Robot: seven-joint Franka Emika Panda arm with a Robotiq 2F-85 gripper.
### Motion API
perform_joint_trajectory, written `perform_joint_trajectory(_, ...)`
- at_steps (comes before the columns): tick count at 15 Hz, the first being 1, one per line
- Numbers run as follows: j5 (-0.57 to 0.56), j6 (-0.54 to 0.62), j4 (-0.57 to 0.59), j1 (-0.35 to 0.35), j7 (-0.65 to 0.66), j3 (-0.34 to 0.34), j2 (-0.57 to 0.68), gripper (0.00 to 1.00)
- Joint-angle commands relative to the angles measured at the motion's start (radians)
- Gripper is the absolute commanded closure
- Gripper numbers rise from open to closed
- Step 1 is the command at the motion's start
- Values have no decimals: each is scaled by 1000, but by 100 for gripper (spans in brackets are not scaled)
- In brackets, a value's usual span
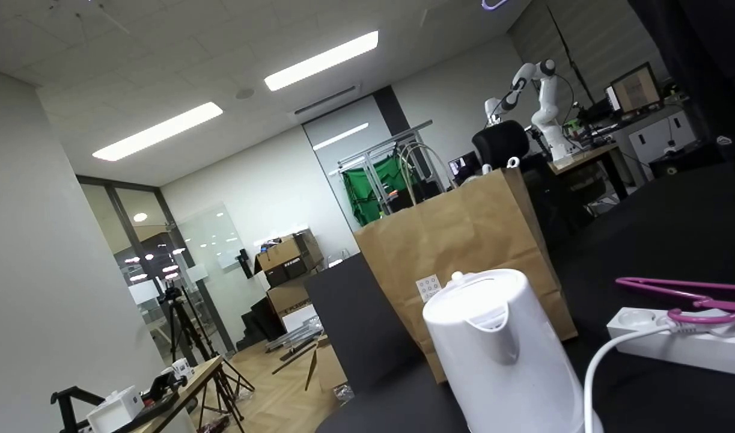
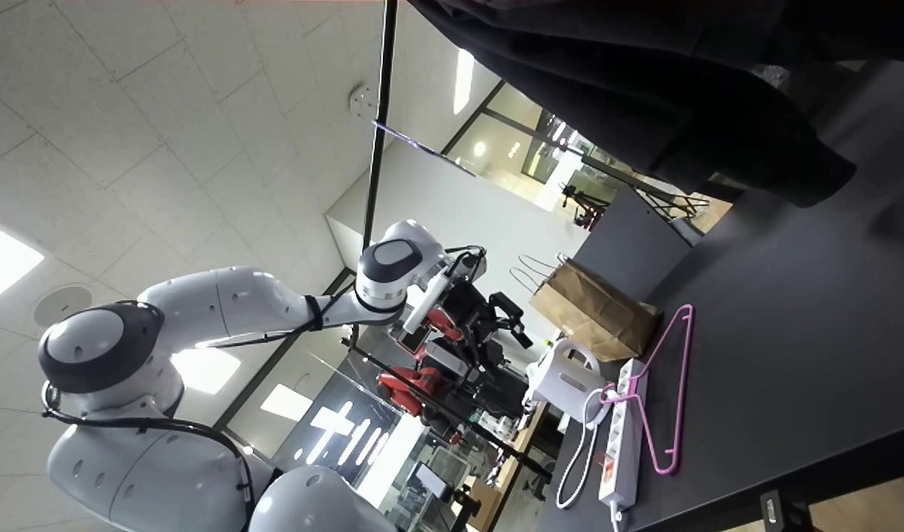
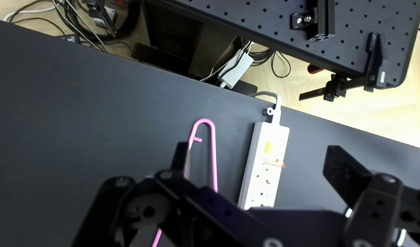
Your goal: Pick up the clothing hanger from the table and hang it on the metallic object
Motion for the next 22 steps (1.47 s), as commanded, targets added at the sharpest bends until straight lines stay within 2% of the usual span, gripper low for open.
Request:
perform_joint_trajectory(1, -1, -3, 2, 4, 1, -4, -1, 0)
perform_joint_trajectory(4, -1, -3, 3, 4, 1, -4, -2, 0)
perform_joint_trajectory(7, -3, 182, -39, -1, -12, -10, 68, 0)
perform_joint_trajectory(11, 22, 424, -57, -8, -18, -12, 245, 0)
perform_joint_trajectory(17, -3, 756, -68, -5, 58, 34, 459, 0)
perform_joint_trajectory(19, -22, 777, -61, -2, 81, 42, 500, 0)
perform_joint_trajectory(20, -8, 767, -71, -26, 34, 54, 480, 0)
perform_joint_trajectory(22, -11, 772, -70, -29, 35, 62, 501, 0)
